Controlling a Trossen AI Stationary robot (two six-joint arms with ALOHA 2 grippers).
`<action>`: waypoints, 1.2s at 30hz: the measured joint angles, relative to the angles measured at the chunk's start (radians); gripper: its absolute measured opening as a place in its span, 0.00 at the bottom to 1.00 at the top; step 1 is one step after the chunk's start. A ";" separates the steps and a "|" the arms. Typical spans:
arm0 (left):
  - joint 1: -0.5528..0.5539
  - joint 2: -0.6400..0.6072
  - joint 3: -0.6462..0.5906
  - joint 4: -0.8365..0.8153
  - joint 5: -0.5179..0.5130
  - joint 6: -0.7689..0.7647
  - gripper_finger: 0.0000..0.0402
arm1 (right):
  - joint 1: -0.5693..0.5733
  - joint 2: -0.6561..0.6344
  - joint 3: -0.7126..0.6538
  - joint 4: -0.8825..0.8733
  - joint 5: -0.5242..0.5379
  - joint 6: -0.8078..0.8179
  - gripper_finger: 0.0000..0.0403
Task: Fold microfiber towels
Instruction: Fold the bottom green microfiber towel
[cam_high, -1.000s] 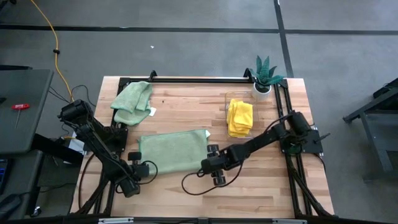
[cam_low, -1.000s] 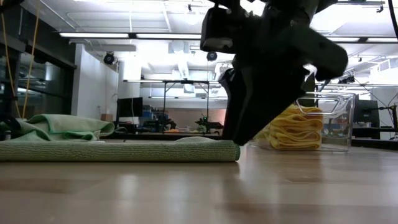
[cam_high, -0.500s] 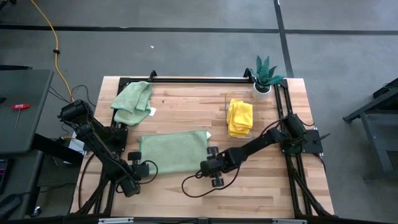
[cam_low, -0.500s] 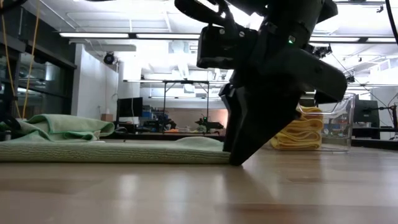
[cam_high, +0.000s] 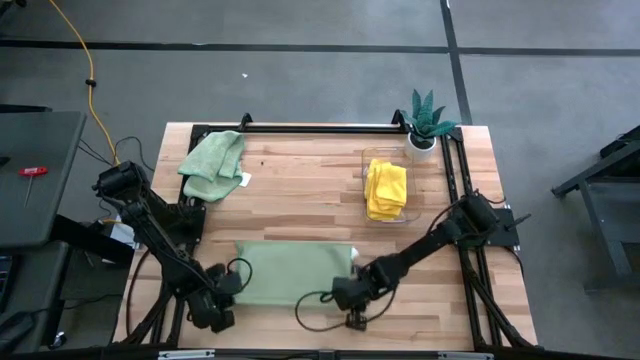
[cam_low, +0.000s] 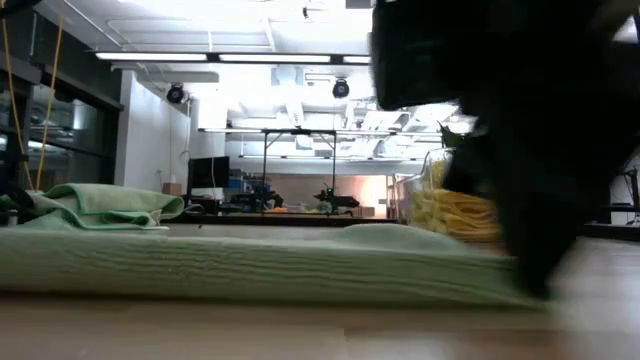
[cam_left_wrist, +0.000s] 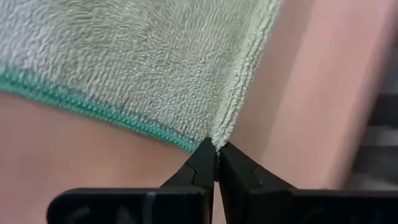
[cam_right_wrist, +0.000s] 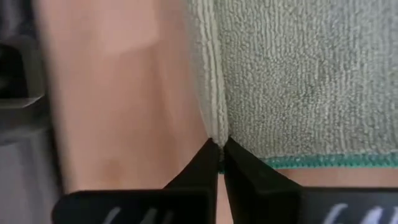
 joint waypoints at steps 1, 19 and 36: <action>-0.007 0.000 0.000 0.054 0.001 -0.028 0.00 | 0.013 0.000 0.005 0.015 -0.034 0.030 0.01; 0.052 -0.202 0.000 0.003 0.045 -0.035 0.00 | -0.016 -0.003 0.273 -0.325 -0.139 0.025 0.00; 0.203 -0.221 0.001 -0.201 -0.047 0.050 0.00 | -0.075 -0.003 0.290 -0.507 -0.031 0.148 0.00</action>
